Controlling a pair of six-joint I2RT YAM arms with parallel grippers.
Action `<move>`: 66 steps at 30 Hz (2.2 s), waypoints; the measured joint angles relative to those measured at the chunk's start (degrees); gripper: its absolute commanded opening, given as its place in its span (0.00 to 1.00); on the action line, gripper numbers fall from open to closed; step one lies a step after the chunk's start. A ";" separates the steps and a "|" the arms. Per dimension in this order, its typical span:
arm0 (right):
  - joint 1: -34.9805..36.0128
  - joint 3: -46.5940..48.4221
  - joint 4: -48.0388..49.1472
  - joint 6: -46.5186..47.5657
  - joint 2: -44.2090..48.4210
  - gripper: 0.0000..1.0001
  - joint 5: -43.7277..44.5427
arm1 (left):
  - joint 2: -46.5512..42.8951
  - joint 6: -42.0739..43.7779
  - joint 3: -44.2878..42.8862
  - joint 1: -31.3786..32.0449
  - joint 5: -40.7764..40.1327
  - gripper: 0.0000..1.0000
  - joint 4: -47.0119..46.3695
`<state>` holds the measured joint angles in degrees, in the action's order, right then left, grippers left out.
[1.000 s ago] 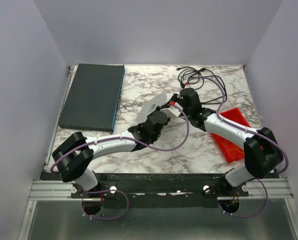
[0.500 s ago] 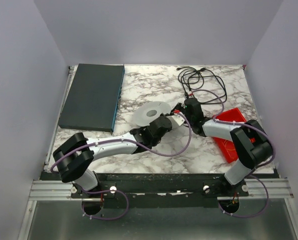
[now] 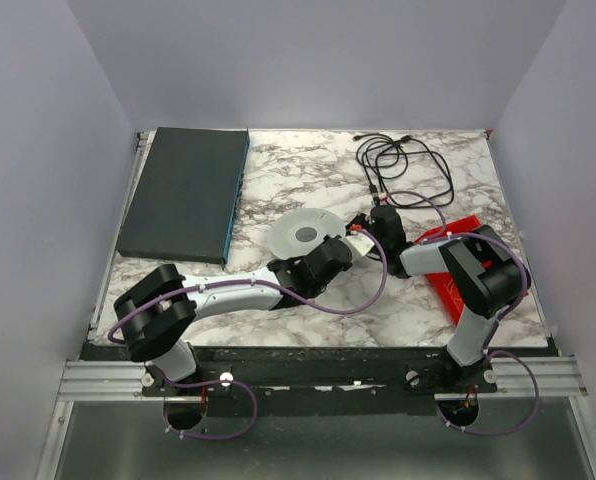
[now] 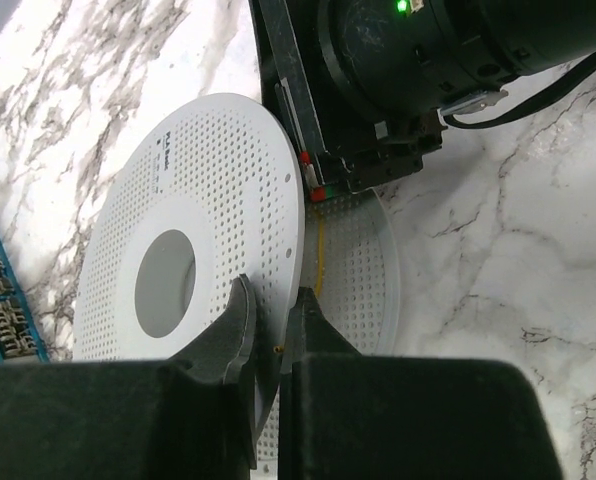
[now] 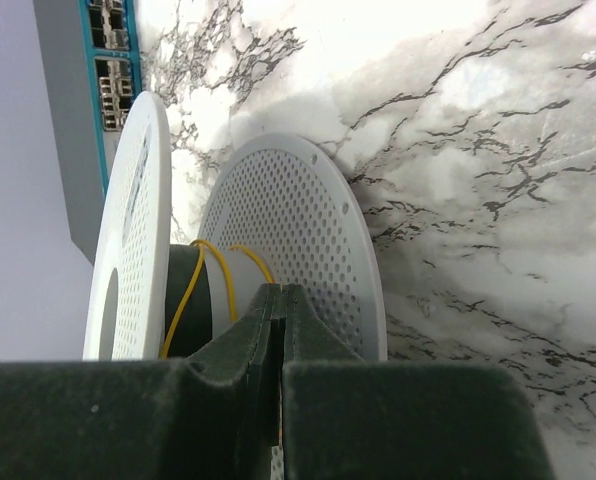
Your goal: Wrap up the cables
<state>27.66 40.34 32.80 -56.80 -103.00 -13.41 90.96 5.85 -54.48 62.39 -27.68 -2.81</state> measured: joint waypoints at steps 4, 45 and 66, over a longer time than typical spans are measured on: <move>-0.33 -0.39 2.49 -0.66 -1.44 0.01 -0.13 | 0.81 -2.64 -0.13 0.22 0.11 0.00 0.13; -6.03 -4.90 -20.52 5.86 13.22 0.44 6.86 | 11.67 -27.15 -8.74 -0.02 7.61 0.58 2.89; -6.03 5.57 -39.60 10.51 27.78 0.84 12.92 | 4.11 -27.56 -13.00 -1.95 17.55 0.99 20.85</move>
<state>21.63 45.91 -6.81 -46.28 -75.22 -0.49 95.07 -21.71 -67.48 60.45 -10.13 18.04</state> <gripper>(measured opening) 0.805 0.975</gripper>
